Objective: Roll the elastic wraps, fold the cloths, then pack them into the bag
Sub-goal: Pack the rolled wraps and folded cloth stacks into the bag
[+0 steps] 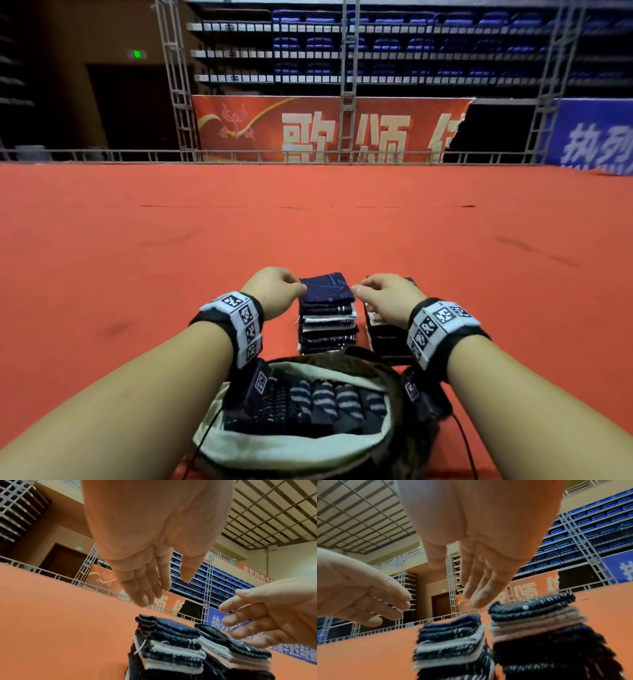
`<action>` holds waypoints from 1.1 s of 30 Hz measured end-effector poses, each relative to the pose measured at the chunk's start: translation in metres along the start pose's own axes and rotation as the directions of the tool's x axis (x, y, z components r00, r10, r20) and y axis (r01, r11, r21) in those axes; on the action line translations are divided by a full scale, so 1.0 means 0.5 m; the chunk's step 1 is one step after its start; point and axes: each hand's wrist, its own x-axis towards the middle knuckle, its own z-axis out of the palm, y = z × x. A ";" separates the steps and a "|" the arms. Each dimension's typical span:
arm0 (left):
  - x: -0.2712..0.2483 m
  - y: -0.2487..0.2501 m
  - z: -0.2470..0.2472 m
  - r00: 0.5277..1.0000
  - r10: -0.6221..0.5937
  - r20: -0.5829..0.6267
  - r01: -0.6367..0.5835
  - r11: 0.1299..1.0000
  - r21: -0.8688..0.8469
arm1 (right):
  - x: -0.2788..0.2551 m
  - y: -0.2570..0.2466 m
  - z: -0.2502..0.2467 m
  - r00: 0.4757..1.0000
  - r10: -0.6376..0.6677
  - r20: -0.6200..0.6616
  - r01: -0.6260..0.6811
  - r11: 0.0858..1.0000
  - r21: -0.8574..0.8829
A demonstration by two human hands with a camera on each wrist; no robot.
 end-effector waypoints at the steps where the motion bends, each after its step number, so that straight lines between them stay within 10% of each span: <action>1: 0.019 0.006 0.006 1.000 -0.013 0.009 0.013 0.999 -0.039 | 0.016 0.001 -0.007 1.000 0.006 -0.019 -0.006 1.000 0.004; 11: 0.184 -0.017 0.066 0.986 -0.132 -0.103 0.133 0.991 0.003 | 0.153 -0.014 0.012 1.000 0.024 -0.003 -0.024 0.968 -0.250; 16: 0.204 -0.032 0.114 0.953 -0.287 0.095 0.284 0.958 0.037 | 0.177 0.031 0.057 0.995 0.066 0.070 -0.037 0.935 -0.352; 33: 0.223 -0.070 0.161 0.913 -0.294 0.284 0.267 0.955 0.130 | 0.206 0.123 0.071 0.999 0.027 0.040 -0.032 0.992 0.121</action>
